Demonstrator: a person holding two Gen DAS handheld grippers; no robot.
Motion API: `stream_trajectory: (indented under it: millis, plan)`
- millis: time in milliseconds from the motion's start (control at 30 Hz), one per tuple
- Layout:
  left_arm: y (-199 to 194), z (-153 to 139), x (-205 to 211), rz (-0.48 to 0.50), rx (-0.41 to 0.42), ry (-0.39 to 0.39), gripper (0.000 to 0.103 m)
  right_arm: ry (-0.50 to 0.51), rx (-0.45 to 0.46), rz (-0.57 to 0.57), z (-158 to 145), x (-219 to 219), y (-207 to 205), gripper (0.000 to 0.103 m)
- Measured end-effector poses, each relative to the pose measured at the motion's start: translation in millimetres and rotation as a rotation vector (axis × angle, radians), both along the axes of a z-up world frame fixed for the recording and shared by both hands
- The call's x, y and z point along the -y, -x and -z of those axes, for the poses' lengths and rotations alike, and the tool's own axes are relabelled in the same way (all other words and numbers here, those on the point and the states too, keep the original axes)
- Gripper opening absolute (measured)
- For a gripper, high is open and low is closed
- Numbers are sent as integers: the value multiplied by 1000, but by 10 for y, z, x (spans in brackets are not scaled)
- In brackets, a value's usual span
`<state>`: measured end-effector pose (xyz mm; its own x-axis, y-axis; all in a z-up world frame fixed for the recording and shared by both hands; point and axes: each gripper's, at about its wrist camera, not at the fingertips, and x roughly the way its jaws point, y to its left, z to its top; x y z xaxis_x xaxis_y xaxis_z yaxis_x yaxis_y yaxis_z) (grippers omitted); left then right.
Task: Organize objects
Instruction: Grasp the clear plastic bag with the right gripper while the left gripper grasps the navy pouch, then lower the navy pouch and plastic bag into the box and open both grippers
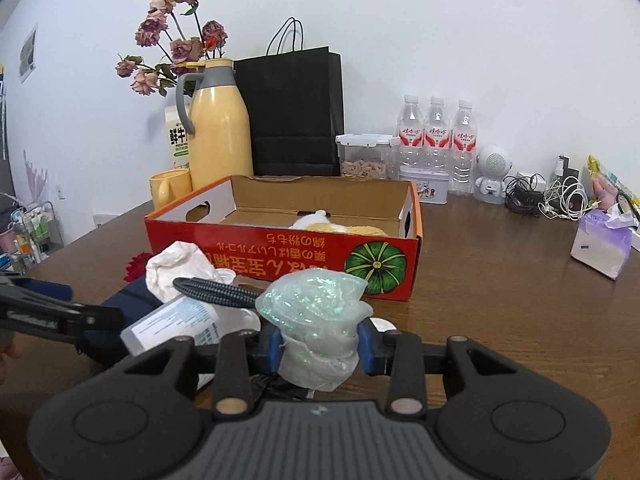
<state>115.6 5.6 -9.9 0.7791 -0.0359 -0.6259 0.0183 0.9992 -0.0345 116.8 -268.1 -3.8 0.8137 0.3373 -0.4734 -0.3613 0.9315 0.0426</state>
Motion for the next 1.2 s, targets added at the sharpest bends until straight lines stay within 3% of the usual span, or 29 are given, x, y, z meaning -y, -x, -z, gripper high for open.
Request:
stream_trajectory:
  millis: [400,633,833,1200]
  plan:
    - [-266,89,215,-2,-39,-4,102,0,-17,-8,45,-34,35,35]
    - [-230,71,251,13,-29,26,71,-5,-23,-13,56,-33,40,35]
    - [-181,42,229,11,-11,36,63,-9,-24,-22,60,-54,71,35]
    - [-30,-108,168,12,36,37,61,-10,-10,-20,15,-40,156,35]
